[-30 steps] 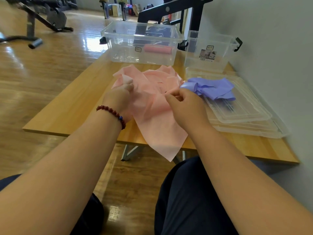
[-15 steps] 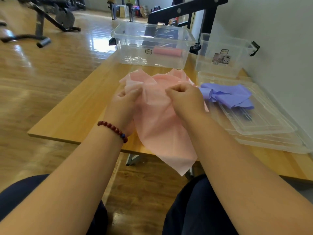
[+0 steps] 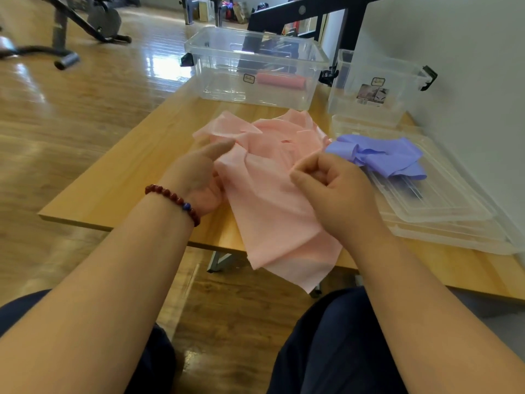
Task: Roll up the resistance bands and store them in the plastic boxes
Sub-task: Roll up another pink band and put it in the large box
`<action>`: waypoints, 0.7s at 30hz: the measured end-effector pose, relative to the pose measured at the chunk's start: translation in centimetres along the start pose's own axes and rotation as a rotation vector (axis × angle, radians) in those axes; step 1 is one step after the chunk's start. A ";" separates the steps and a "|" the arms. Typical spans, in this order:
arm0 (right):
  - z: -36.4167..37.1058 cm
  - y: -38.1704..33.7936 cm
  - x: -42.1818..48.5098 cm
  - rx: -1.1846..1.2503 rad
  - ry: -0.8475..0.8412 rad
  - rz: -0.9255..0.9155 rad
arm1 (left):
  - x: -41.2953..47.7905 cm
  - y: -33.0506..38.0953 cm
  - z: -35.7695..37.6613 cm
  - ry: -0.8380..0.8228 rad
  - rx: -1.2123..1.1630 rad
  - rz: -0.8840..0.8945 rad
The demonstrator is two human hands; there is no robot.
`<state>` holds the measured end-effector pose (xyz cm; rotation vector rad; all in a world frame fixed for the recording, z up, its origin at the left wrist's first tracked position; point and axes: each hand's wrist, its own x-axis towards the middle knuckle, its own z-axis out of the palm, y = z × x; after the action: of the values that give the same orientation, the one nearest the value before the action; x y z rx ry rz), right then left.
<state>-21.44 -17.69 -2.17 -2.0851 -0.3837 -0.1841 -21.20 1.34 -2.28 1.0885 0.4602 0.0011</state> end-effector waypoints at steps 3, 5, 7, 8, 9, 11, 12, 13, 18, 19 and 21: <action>0.0 -0.4 0.1 -0.034 -0.037 0.041 | 0.0 -0.3 -0.3 0.098 0.136 0.072; 0.3 -0.8 0.9 -0.086 -0.049 0.088 | -0.5 -0.5 -0.4 0.159 0.201 0.111; 1.0 -1.2 2.0 -0.112 -0.056 0.079 | -0.9 -0.4 -0.7 0.135 0.184 0.128; 1.4 -1.5 2.7 -0.130 -0.055 0.042 | -0.9 -0.4 -0.8 0.115 0.164 0.122; 1.8 -1.8 3.4 -0.174 -0.063 -0.002 | -0.9 -0.3 -0.9 0.116 0.144 0.113; 2.8 -1.9 5.2 -0.302 -0.144 -0.086 | -1.1 0.0 -1.4 0.158 0.133 0.101; 3.5 -1.7 6.2 -0.385 -0.226 -0.103 | -1.0 0.1 -1.6 0.187 0.131 0.111; 4.2 -1.4 7.0 -0.486 -0.319 -0.113 | -0.9 0.1 -1.9 0.216 0.141 0.125; 6.7 3.0 10.3 -0.842 -0.506 -0.039 | -0.8 0.0 -2.7 0.334 0.230 0.169; 6.7 3.8 10.8 -0.856 -0.476 -0.019 | -0.8 0.1 -2.8 0.342 0.226 0.171; 6.4 4.8 12.4 -0.880 -0.398 0.049 | -0.7 0.5 -3.0 0.343 0.206 0.177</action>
<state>-8.33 -12.10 -5.89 -3.0105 -0.5526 0.1275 -22.79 4.01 -2.75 1.3357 0.6805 0.3059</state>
